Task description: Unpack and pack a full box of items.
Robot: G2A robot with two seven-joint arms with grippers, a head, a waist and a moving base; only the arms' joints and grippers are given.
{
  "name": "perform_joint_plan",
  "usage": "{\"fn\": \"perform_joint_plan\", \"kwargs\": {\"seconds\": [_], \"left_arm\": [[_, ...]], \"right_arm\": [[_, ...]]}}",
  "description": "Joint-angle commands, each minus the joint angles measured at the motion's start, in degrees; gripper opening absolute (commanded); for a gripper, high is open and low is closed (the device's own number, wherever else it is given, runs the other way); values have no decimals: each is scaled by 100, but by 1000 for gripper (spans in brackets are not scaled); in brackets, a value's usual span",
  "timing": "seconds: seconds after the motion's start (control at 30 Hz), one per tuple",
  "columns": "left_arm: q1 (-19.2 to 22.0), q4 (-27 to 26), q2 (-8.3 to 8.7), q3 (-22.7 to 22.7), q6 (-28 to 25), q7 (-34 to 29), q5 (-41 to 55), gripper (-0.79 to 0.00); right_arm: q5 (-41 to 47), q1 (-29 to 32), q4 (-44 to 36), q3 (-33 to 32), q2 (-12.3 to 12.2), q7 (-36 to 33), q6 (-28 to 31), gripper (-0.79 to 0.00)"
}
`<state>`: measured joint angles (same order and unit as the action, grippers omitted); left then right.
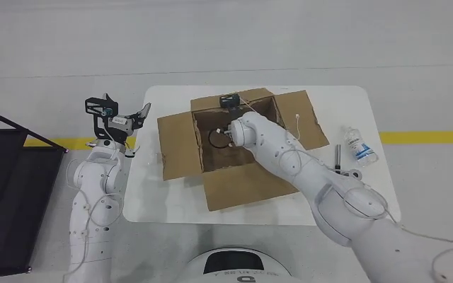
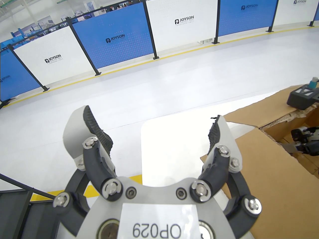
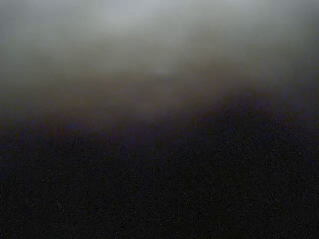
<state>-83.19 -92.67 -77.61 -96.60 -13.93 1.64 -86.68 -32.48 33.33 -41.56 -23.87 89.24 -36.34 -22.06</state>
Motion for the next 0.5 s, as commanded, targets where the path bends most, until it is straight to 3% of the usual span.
{"fn": "perform_joint_plan", "kwargs": {"seconds": [0.0,0.17,0.43,0.47], "left_arm": [[0,0,0,0,-2,0,0,0],[0,0,0,0,-2,0,0,0],[0,0,0,0,-2,0,0,0],[0,0,0,0,-2,0,0,0]], "right_arm": [[60,81,-113,-134,-12,376,122,-422],[-209,384,-695,-382,-176,807,47,-413],[-1254,1150,-2258,-803,-733,719,828,-400],[-1358,1261,-2452,-905,-809,665,857,-299]]}}
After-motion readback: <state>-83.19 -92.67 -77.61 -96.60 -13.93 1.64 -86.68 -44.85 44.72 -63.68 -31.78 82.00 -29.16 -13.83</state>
